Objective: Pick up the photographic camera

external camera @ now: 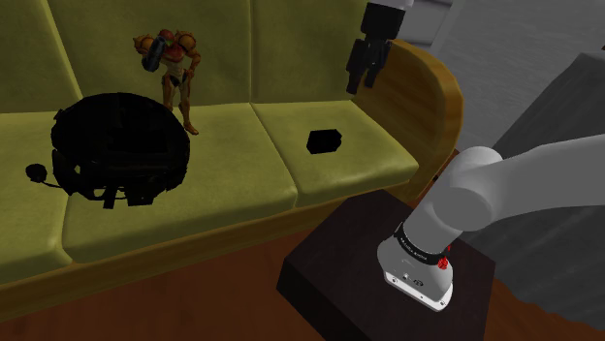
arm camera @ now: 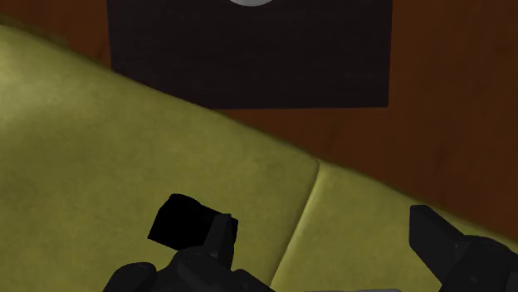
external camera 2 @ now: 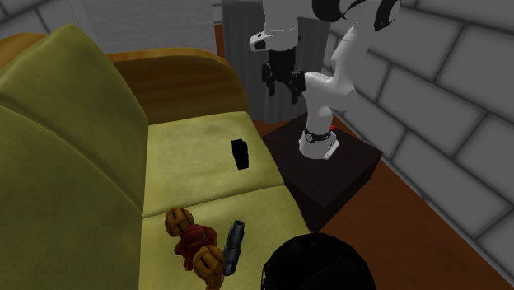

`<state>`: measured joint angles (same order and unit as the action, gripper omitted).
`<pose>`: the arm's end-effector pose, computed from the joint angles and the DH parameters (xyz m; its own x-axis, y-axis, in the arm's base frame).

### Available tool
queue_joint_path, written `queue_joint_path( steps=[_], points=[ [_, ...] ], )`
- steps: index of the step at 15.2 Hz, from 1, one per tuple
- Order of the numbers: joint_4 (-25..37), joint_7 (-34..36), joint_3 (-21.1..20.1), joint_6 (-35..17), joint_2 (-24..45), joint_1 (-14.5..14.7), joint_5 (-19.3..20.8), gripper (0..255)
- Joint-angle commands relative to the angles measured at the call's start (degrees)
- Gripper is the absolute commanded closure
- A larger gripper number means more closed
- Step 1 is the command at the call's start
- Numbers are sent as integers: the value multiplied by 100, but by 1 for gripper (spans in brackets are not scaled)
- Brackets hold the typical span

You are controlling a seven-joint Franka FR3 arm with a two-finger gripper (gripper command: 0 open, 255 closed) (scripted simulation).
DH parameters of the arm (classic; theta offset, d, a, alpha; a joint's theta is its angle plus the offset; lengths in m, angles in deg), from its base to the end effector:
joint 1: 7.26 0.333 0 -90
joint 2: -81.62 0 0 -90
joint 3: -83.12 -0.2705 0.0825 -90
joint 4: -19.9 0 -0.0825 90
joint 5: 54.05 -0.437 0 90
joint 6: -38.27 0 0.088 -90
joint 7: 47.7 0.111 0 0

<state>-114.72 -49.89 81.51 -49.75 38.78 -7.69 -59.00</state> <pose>0.3963 0.0190 0.5399 0.9966 0.0529 -0.0631 0.0485 -0.9964 -0.0697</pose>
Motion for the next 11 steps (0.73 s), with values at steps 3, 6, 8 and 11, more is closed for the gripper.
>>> queue_joint_path(
  steps=[3, 6, 8, 11],
  points=[
    [-326, -577, 196, -335, -1, 79, 180, 0],
    [-747, -1429, 503, -877, 90, 185, 453, 0],
    [-978, -1989, 715, -1264, 217, 251, 631, 0],
    [-1248, -2821, 1037, -1882, 511, 344, 880, 0]
  ],
)
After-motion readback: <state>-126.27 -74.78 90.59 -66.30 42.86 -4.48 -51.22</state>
